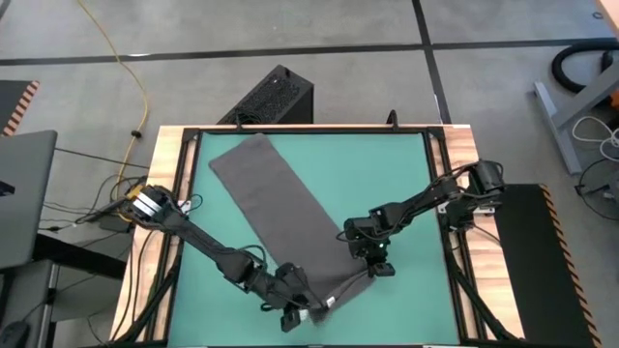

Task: Roll towel into tight, uniform cylinder
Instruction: Roll the gray towel

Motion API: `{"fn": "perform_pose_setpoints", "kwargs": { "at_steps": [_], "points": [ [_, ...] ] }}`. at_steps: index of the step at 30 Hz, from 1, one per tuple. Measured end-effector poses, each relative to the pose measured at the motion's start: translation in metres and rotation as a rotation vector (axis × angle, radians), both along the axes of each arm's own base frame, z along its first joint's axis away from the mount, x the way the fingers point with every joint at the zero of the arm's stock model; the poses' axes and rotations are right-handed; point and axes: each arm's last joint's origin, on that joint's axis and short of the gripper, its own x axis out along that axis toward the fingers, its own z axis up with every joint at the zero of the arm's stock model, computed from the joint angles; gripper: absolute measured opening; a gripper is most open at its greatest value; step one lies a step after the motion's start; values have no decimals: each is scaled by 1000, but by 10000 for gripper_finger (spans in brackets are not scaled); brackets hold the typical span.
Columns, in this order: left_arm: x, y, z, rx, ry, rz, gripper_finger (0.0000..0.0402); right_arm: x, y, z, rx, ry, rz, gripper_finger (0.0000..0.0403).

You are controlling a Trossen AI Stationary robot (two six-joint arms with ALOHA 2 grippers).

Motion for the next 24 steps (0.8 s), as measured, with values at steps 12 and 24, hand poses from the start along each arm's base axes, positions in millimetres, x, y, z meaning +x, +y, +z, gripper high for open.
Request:
{"fn": "perform_pose_setpoints", "kwargs": {
  "at_steps": [12, 24],
  "points": [
    [12, 10, 1, 202, -154, 105, 57, 0, 0, 0, -3, -6, 2, 25],
    [32, 16, 4, 93, -243, 97, 141, 1, -1, 0, -5, -6, -7, 25]
  ]
}}
